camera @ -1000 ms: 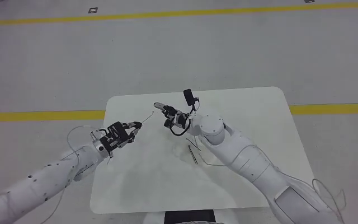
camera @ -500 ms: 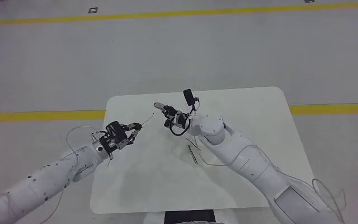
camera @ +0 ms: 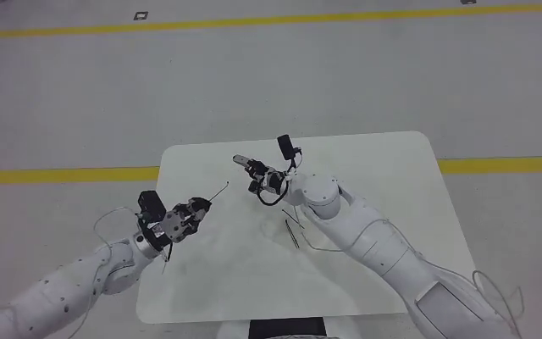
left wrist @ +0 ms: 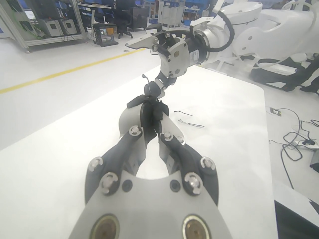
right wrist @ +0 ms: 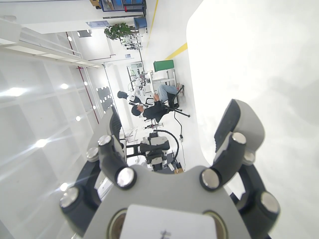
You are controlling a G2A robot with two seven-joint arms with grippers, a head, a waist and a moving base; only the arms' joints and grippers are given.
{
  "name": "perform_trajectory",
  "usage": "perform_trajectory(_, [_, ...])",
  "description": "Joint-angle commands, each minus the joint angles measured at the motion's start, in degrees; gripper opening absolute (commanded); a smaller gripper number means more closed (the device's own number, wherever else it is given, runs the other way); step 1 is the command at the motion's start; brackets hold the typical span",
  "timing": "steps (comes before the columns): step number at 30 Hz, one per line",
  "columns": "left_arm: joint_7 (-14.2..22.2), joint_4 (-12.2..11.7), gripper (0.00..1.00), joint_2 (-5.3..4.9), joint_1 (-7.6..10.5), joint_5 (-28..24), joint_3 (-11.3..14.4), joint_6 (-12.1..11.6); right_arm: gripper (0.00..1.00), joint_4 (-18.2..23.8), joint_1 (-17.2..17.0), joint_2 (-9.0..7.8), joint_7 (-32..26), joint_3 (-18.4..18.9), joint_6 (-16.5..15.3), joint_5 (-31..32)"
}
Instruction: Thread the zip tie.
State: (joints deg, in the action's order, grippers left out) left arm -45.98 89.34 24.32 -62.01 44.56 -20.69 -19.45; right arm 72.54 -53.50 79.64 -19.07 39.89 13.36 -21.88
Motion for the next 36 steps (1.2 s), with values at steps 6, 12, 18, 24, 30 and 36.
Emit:
perform_trajectory(6, [2.3, 0.4, 0.00, 0.20, -0.47, -1.8, 0.3, 0.0, 1.00, 0.0, 0.0, 0.00, 0.0, 0.0, 0.0, 0.0])
perform_trajectory(12, [5.8, 4.1, 0.00, -0.34, -1.20, -12.8, 3.6, 0.0, 1.00, -1.9, -3.5, -0.66, -4.8, 3.5, -7.1, -3.1])
perform_trajectory(18, [5.3, 7.3, 0.00, -2.08, 0.29, -20.0, 6.8, 0.0, 1.00, -4.8, -4.8, -1.22, -13.1, 5.6, -14.3, -3.8])
perform_trajectory(24, [6.2, 10.6, 0.00, -2.86, 1.56, -23.2, 9.9, 0.0, 1.00, -8.1, -4.6, -0.54, -19.3, 5.2, -19.8, -7.1])
perform_trajectory(30, [6.2, 10.6, 0.00, -2.86, 1.56, -23.2, 9.9, 0.0, 1.00, -8.1, -4.6, -0.54, -19.3, 5.2, -19.8, -7.1])
perform_trajectory(36, [10.9, 11.9, 0.00, -2.26, 0.59, -28.2, 10.2, 0.0, 1.00, -10.7, -6.3, -0.36, -23.7, 6.4, -21.7, -12.6])
